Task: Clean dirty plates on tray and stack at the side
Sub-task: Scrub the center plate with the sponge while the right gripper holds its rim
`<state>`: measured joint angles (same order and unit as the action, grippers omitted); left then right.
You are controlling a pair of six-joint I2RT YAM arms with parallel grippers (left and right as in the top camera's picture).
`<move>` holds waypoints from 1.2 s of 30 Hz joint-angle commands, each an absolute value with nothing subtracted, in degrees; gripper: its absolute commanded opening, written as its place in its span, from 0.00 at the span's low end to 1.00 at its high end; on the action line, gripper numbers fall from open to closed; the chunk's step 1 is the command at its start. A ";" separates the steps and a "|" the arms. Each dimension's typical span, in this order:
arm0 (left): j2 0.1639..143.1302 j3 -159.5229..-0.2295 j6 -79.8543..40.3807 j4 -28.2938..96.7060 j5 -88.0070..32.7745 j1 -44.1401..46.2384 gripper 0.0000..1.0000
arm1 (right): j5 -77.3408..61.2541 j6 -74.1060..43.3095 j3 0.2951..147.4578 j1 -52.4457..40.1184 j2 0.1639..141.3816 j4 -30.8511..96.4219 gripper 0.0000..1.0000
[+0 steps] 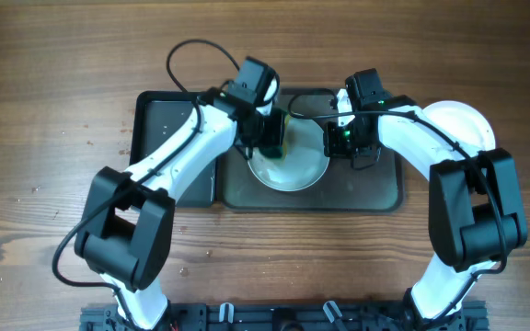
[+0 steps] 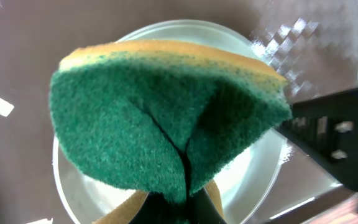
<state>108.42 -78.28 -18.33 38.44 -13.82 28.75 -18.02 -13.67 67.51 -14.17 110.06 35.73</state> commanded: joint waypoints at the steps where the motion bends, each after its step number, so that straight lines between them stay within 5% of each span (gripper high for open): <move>1: 108.86 -73.87 -18.94 34.70 -12.75 30.35 0.04 | -19.55 -13.91 66.98 -14.68 111.13 35.55 0.04; 36: 111.20 -64.71 -19.92 12.62 -2.94 27.94 0.04 | -19.42 -12.14 66.98 -14.68 111.13 35.18 0.04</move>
